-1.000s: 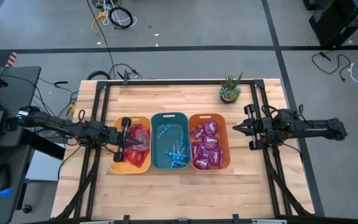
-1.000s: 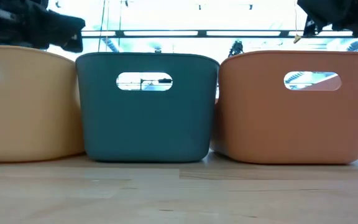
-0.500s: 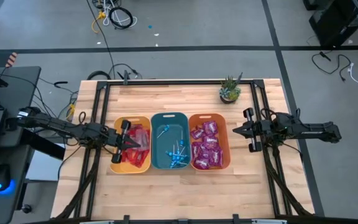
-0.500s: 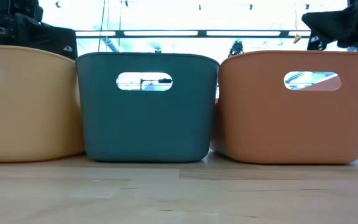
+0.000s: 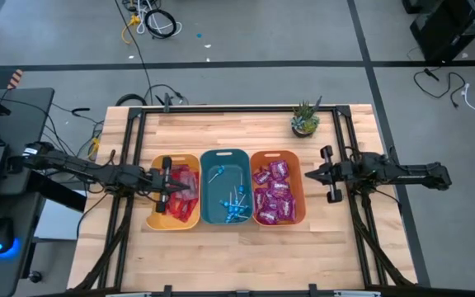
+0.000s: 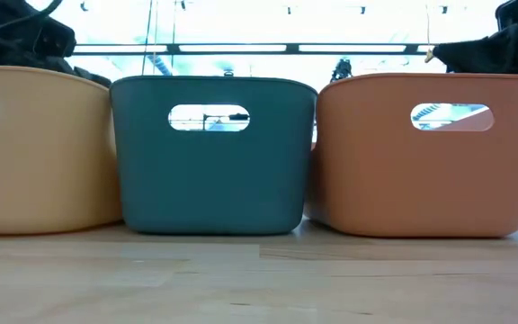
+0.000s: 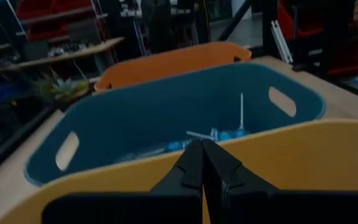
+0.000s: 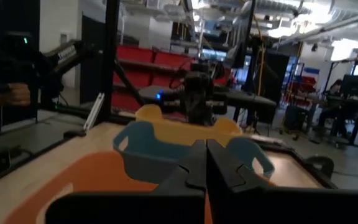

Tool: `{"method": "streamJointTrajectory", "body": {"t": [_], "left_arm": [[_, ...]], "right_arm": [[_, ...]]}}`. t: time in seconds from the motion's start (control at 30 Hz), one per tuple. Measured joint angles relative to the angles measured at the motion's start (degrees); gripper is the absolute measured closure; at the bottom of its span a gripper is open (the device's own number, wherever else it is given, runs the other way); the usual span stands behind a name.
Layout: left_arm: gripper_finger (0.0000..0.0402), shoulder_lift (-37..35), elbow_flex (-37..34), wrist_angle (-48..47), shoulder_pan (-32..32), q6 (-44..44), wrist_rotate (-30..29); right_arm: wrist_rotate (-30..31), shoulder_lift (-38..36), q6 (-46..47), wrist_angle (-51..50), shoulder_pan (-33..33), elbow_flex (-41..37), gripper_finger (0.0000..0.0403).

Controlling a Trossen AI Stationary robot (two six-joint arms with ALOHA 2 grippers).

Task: Sort candy
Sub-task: Return to Home Position

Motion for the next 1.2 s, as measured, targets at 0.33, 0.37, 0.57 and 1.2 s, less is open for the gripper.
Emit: {"method": "streamJointTrajectory", "body": {"t": [0.33, 0.37, 0.57, 1.2], "left_arm": [[0.0401, -0.02, 0.0, -2.18, -0.02, -0.67, 1.62], [0.0401, -0.02, 0.0, -2.18, -0.02, -0.69, 1.71], [0.0401, -0.02, 0.0, 3.89, -0.07, 2.86, 6.7], [0.0401, -13.35, 9.25, -7.27, -2.94, 10.8, 4.31]], "right_arm": [[0.33, 0.02, -0.48, -2.39, 0.02, 0.0, 0.0403], [0.33, 0.02, -0.82, -2.74, 0.02, 0.0, 0.0403], [3.32, 0.02, -2.29, -5.37, 0.02, 0.0, 0.0403], [14.93, 0.02, -2.96, -5.84, 0.04, 0.0, 0.0403]]}}
